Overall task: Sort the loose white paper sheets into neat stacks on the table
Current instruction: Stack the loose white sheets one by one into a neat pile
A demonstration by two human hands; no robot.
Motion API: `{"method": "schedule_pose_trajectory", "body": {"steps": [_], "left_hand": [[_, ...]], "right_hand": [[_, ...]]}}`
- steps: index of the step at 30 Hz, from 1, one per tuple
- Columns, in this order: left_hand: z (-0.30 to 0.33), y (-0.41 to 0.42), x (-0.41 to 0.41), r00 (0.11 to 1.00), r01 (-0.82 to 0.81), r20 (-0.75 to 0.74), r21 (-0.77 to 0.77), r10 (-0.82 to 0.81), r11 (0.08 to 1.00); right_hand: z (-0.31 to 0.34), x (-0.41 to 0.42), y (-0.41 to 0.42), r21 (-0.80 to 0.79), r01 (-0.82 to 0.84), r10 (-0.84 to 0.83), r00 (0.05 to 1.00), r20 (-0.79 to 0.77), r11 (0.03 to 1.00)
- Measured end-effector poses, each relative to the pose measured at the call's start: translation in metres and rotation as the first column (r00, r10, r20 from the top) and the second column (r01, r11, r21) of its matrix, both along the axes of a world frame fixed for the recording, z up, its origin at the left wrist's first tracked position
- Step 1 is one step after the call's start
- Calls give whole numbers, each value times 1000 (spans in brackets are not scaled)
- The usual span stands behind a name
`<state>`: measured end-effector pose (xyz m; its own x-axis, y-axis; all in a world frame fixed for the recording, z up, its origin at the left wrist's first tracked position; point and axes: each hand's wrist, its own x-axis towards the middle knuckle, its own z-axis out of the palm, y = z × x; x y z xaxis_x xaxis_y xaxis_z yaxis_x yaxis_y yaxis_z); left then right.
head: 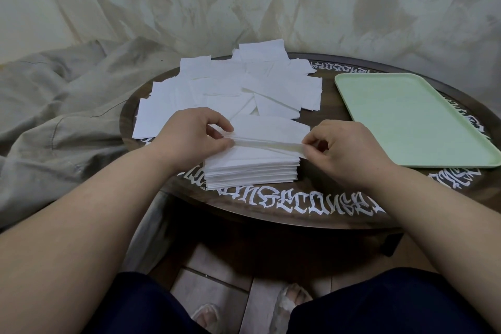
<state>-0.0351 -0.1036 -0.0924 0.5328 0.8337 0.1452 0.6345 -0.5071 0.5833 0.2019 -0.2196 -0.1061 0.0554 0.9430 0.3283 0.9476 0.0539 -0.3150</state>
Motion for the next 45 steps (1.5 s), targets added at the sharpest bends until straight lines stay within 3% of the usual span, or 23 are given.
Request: {"method": "schedule_pose_trajectory", "body": {"steps": [7,16,27,33,45], "left_hand": [[-1,0,4,998,-23,-59,93,29,995],[-3,2,5,997,-54,-56,81,59,995],[0,-1,4,999,-42,2,58,42,997],[-3,3,6,997,-57,-37,85,61,995],[-1,-1,8,995,-24,-90,124,36,992]], "right_hand": [[3,-2,-2,-51,-30,31,999,14,998],[2,-2,-2,-91,-63,64,998,14,994],[4,-5,1,26,76,-74,996,-48,997],[4,-7,2,70,103,-95,990,-108,992],[1,-5,1,-26,50,-51,998,-42,998]]}}
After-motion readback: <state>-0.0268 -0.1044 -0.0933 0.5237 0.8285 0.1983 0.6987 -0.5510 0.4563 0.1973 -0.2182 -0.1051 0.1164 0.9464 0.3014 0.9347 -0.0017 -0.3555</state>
